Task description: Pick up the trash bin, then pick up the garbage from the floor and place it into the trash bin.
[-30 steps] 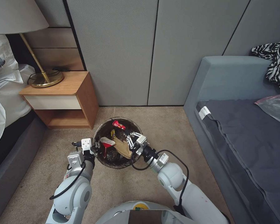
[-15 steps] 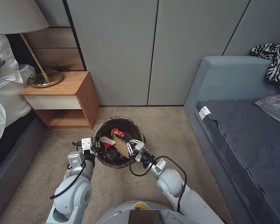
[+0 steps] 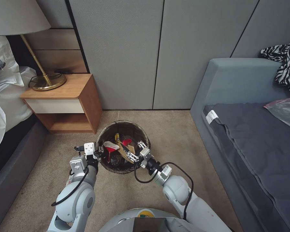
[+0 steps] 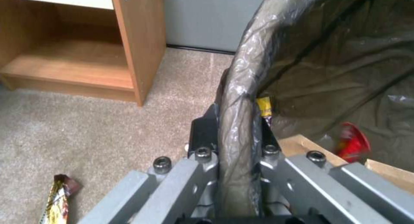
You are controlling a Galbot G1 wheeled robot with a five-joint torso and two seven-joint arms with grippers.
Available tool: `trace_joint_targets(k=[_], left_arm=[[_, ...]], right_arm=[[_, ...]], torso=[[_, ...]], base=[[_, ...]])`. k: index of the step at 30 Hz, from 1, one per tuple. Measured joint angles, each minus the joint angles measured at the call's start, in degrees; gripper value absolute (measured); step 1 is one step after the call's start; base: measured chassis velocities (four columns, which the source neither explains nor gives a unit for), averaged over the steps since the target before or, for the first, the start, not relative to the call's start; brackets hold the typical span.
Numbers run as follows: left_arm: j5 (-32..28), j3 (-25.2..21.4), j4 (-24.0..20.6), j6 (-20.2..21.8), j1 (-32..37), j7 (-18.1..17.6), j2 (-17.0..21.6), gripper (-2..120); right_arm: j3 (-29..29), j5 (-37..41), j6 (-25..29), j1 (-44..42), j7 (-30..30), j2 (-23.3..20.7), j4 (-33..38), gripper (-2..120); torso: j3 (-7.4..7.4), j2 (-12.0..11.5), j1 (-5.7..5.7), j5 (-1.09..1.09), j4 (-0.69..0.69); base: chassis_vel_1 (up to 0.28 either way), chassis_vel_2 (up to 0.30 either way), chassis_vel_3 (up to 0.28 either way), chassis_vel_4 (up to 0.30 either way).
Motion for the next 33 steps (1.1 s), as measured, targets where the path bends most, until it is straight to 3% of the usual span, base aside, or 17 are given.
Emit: trace_joint_targets(k=[2, 4, 11, 23, 33], left_arm=[[0.0, 0.0, 0.0, 0.0, 0.0, 0.0, 0.0, 4], [0.0, 0.0, 0.0, 0.0, 0.0, 0.0, 0.0, 4], [0.0, -0.1, 0.2, 0.0, -0.2, 0.0, 0.0, 4], [0.6, -0.3, 1.2, -0.2, -0.3, 0.1, 0.2, 4], [0.7, -0.9, 1.1, -0.5, -0.2, 0.2, 0.3, 4]], right_arm=[[0.1, 0.0, 0.0, 0.0, 0.0, 0.0, 0.0, 67], [0.1, 0.0, 0.0, 0.0, 0.0, 0.0, 0.1, 80], [0.9, -0.2, 0.3, -0.4, 0.3, 0.3, 1.8, 99], [7.2, -1.9, -0.3, -3.3, 6.1, 1.3, 19.7, 100], [11.9, -3.6, -0.1, -6.8, 10.9, 2.3, 20.9, 100]], torso=[[0.00, 0.0, 0.00, 0.00, 0.00], [0.00, 0.0, 0.00, 0.00, 0.00], [0.00, 0.0, 0.00, 0.00, 0.00], [0.00, 0.0, 0.00, 0.00, 0.00], [0.00, 0.0, 0.00, 0.00, 0.00]], base=[[0.000, 0.000, 0.000, 0.000], [0.000, 0.000, 0.000, 0.000], [0.000, 0.000, 0.000, 0.000], [0.000, 0.000, 0.000, 0.000], [0.000, 0.000, 0.000, 0.000]])
